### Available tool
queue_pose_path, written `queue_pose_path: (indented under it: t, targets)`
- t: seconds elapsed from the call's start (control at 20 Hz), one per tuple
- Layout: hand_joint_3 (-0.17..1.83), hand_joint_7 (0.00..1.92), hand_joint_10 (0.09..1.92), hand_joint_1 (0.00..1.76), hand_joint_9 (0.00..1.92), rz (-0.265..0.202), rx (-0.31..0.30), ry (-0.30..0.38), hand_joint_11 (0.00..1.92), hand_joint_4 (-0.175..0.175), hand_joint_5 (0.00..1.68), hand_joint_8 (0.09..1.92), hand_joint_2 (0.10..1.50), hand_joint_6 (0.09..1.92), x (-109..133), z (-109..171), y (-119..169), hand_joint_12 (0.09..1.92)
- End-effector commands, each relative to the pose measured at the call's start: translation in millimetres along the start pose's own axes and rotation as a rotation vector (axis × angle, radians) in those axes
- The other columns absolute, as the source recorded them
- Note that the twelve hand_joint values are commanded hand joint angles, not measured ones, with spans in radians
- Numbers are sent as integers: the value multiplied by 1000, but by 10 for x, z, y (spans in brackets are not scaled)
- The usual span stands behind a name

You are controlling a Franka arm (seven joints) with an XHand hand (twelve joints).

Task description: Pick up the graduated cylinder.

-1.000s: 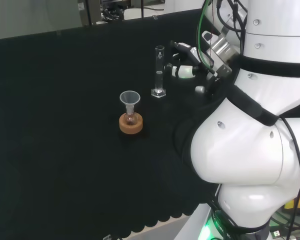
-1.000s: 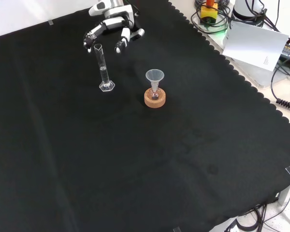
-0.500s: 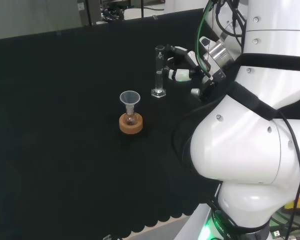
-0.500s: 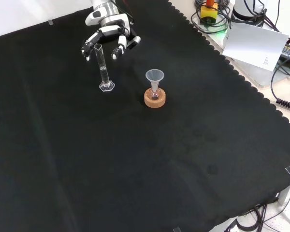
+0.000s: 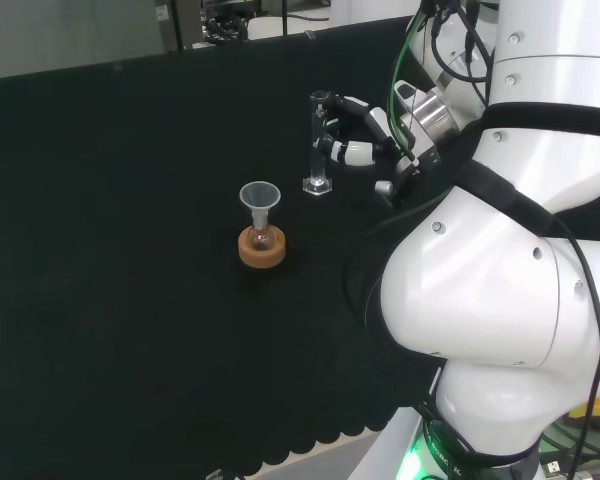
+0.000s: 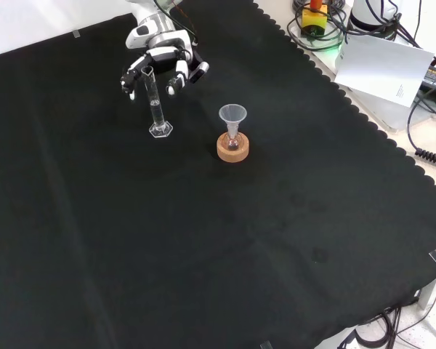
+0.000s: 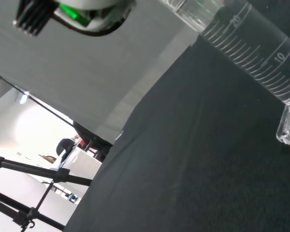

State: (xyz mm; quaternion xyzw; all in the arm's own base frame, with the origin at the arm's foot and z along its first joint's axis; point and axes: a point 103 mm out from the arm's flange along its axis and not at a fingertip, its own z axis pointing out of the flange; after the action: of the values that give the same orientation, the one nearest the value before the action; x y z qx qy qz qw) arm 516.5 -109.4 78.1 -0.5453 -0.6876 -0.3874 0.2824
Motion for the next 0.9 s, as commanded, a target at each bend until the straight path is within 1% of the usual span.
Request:
queue_pose_path:
  t: [0.05,0.25,0.6,0.9]
  targets:
    - [593,472,526,907,694,-9,1,11,405,-14,491,604,614,87,15,77,35,1309]
    - [601,530,504,947,749,-5,7,19,449,-11,534,596,610,87,0,115,53,1288]
    - [603,616,425,1054,866,7,2,57,612,-8,664,563,626,116,-46,165,81,1185]
    - [601,646,372,1073,922,10,-16,92,673,-12,686,553,636,171,-63,183,85,1136]
